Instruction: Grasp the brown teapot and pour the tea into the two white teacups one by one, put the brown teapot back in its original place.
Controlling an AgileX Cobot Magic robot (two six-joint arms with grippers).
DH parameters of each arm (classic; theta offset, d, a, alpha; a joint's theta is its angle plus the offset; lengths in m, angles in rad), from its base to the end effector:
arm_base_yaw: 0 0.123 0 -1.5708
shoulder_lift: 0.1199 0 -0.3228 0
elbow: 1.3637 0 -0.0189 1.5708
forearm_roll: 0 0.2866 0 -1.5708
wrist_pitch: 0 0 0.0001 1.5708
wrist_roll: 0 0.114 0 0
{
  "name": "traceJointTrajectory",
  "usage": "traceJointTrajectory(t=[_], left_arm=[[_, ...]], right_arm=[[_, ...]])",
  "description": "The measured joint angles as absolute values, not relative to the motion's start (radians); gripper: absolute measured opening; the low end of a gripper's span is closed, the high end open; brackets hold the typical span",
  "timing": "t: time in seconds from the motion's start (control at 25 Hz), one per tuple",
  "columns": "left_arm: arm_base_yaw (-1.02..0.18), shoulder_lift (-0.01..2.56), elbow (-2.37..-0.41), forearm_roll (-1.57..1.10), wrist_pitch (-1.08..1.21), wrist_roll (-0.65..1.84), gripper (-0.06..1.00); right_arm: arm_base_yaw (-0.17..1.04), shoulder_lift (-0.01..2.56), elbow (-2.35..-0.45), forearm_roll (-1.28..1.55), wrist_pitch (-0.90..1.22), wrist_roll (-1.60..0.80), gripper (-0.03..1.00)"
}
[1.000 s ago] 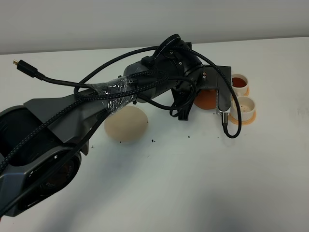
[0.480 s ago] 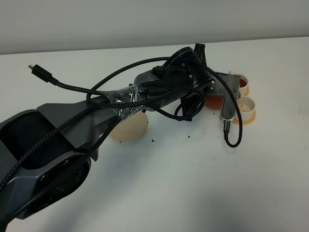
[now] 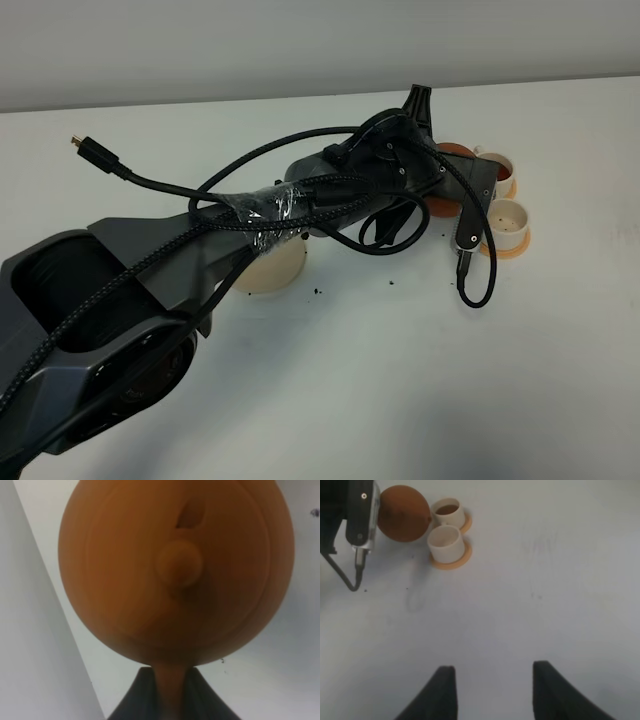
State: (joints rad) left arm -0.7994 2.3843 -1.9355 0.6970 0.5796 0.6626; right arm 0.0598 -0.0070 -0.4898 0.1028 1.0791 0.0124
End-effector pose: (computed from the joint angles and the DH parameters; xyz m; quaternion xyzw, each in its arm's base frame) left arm 0.4515 -0.4068 0.1528 0.7558 0.5227 0.2458 0.3085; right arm 0.0073 0.0108 0.2793 -0.0227 0.8574 0.0698 0.5094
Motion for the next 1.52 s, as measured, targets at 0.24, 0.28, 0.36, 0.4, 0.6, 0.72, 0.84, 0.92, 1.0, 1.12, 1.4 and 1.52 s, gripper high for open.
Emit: traceJointTrajectory(t=[0.24,0.28,0.36,0.4,0.6,0.72,0.84,0.92,1.0,1.12,1.4,1.52], left_arm=[[-0.827,2.397,-1.935,0.83,0.579,0.577,0.12],[-0.831,2.397,-1.935,0.849,0.579,0.573,0.12],[-0.835,2.397,-1.935,0.868,0.579,0.569,0.12],[-0.838,2.397,-1.935,0.874,0.579,0.568,0.12],[-0.854,2.397,-1.935,0.93,0.58,0.568,0.12],[-0.864,2.397,-1.935,0.988,0.58,0.568,0.12],[-0.871,2.397,-1.935,1.039,0.582,0.568,0.12],[-0.875,2.397,-1.935,1.068,0.588,0.57,0.12],[-0.875,2.397,-1.935,1.084,0.587,0.574,0.12],[-0.875,2.397,-1.935,1.088,0.587,0.595,0.12],[-0.875,2.397,-1.935,1.091,0.555,0.646,0.12],[-0.876,2.397,-1.935,1.113,0.544,0.659,0.12]], right_arm=[[0.06,-0.007,-0.49,0.103,1.079,0.012,0.37],[0.06,-0.007,-0.49,0.103,1.079,0.012,0.37],[0.06,-0.007,-0.49,0.103,1.079,0.012,0.37],[0.06,-0.007,-0.49,0.103,1.079,0.012,0.37],[0.06,-0.007,-0.49,0.103,1.079,0.012,0.37],[0.06,-0.007,-0.49,0.103,1.079,0.012,0.37],[0.06,-0.007,-0.49,0.103,1.079,0.012,0.37],[0.06,-0.007,-0.49,0.103,1.079,0.012,0.37],[0.06,-0.007,-0.49,0.103,1.079,0.012,0.37],[0.06,-0.007,-0.49,0.103,1.079,0.012,0.37],[0.06,-0.007,-0.49,0.103,1.079,0.012,0.37],[0.06,-0.007,-0.49,0.103,1.079,0.012,0.37]])
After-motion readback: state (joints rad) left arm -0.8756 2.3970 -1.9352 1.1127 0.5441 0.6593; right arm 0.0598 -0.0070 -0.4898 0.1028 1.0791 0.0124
